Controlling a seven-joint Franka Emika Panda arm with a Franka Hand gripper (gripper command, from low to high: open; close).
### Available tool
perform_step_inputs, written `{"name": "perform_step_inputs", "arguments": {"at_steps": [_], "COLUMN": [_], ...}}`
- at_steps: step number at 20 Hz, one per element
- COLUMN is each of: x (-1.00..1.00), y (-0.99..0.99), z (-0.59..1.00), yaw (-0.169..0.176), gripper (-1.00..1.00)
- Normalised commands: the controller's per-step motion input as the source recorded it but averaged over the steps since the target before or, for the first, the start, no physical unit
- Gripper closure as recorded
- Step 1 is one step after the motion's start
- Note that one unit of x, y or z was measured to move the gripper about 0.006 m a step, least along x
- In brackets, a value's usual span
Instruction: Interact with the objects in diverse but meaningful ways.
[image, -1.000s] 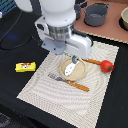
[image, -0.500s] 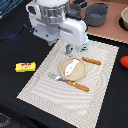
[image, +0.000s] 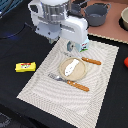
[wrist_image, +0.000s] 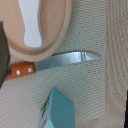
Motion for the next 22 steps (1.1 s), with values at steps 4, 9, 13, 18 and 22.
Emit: {"name": "perform_step_inputs", "arguments": {"at_steps": [4, 9, 13, 18, 22], "x": [-0.54, -0.67, -0.89, -0.89, -0.86], "y": [0.09, 0.1, 0.01, -0.13, -0.34], "z": [0.06, 0.06, 0.0, -0.04, -0.2], "yaw": [0.284, 0.237, 0.115, 0.046, 0.015], "gripper": [-1.0, -1.0, -1.0, -1.0, -1.0]}}
